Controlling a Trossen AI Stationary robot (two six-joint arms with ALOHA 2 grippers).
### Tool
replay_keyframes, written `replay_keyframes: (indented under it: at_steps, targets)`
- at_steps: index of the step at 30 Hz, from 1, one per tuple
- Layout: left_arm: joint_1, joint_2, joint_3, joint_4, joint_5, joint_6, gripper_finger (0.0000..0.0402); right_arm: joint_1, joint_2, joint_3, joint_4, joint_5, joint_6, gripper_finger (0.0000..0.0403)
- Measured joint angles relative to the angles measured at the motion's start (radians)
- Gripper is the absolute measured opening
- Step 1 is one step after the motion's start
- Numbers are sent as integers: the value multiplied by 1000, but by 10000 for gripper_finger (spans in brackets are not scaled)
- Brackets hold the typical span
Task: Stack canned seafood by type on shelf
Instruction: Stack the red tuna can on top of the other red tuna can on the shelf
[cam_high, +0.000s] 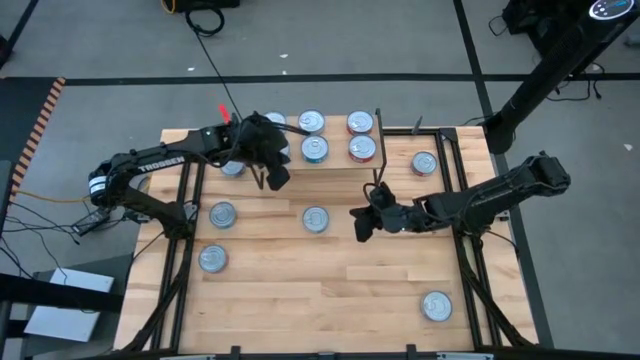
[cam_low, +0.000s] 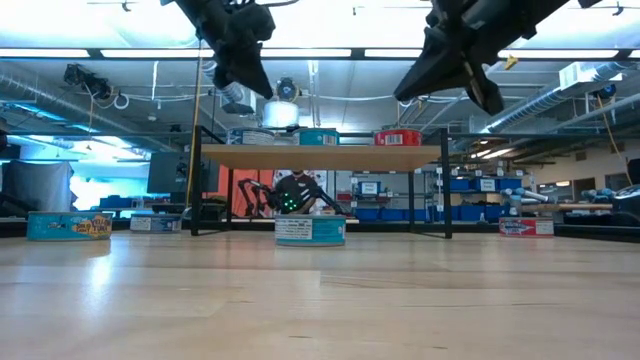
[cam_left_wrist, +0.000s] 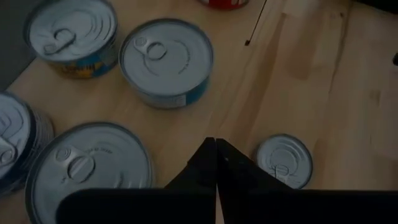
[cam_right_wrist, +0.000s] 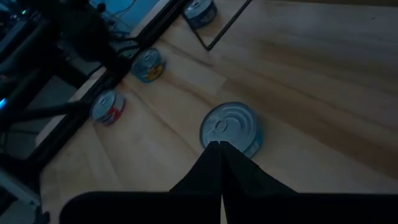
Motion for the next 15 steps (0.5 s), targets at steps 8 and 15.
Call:
replay_keyframes:
  at_steps: [8, 15]
  targets:
    - [1, 0, 0, 49, 0, 49, 2, -11, 0, 0, 7, 31, 6, 5]
    - [1, 1, 0, 49, 0, 42, 2, -50, 0, 0, 7, 34, -11, 6]
